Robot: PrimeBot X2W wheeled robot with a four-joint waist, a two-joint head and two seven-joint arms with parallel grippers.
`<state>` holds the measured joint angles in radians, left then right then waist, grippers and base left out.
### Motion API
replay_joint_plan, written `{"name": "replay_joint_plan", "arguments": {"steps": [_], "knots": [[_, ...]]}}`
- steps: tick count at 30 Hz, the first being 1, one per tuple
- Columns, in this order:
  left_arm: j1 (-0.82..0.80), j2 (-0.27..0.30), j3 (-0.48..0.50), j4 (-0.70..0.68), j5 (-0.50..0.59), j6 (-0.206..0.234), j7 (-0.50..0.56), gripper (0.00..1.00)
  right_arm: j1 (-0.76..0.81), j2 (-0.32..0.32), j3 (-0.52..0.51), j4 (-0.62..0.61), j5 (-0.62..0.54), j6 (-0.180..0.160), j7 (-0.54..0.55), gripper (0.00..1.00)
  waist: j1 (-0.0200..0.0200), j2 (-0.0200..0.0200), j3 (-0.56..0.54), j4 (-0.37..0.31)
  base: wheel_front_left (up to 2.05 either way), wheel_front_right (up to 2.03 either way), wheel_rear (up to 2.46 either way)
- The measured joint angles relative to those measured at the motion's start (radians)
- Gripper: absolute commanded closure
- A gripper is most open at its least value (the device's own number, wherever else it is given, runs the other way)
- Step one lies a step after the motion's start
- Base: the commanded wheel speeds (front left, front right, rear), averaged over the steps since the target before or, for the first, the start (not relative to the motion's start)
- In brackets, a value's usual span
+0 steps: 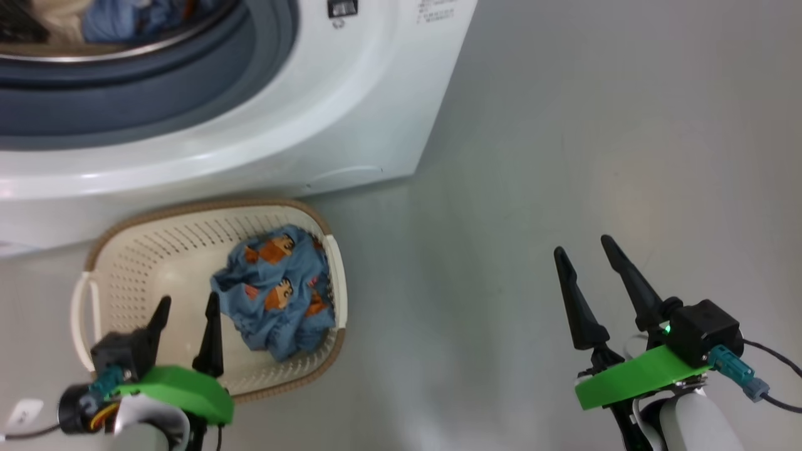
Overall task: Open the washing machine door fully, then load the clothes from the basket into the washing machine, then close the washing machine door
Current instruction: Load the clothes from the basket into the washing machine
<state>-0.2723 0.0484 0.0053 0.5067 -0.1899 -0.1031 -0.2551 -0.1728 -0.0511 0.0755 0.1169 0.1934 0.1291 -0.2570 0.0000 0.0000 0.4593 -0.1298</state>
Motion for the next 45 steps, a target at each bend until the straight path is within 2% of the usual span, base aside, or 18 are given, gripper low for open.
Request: {"name": "replay_joint_plan", "arguments": {"steps": [5, 11, 24, 32, 45], "knots": [[-0.084, 0.004, 0.001, 0.064, 0.000, -0.009, 0.000, 0.00, -0.021, 0.000, 0.000, -0.012, 0.001, 0.000, 0.000, 0.00, 0.0000, 0.0000, 0.069, -0.014, 0.00, 0.00, 0.00], [-0.172, 0.013, -0.014, 0.210, 0.000, -0.016, 0.000, 0.00, -0.045, 0.000, 0.002, -0.029, 0.001, 0.000, 0.000, 0.00, 0.0000, 0.0000, 0.146, -0.027, 0.00, 0.00, 0.00], [-0.352, 0.063, -0.095, 0.434, 0.030, -0.025, 0.000, 0.00, -0.074, 0.000, 0.012, -0.047, 0.025, 0.000, 0.000, 0.00, 0.0000, 0.0000, 0.273, -0.052, 0.00, 0.00, 0.00], [-0.435, 0.094, -0.157, 0.527, 0.055, -0.025, 0.000, 0.00, -0.075, 0.000, 0.017, -0.055, 0.049, 0.000, 0.000, 0.00, 0.0000, 0.0000, 0.331, -0.062, 0.00, 0.00, 0.00], [-0.519, 0.092, -0.259, 0.584, 0.027, -0.026, 0.000, 0.00, -0.077, 0.000, 0.032, -0.058, 0.058, 0.000, 0.000, 0.00, 0.0001, 0.0000, 0.385, -0.070, 0.00, 0.00, 0.00]]}}
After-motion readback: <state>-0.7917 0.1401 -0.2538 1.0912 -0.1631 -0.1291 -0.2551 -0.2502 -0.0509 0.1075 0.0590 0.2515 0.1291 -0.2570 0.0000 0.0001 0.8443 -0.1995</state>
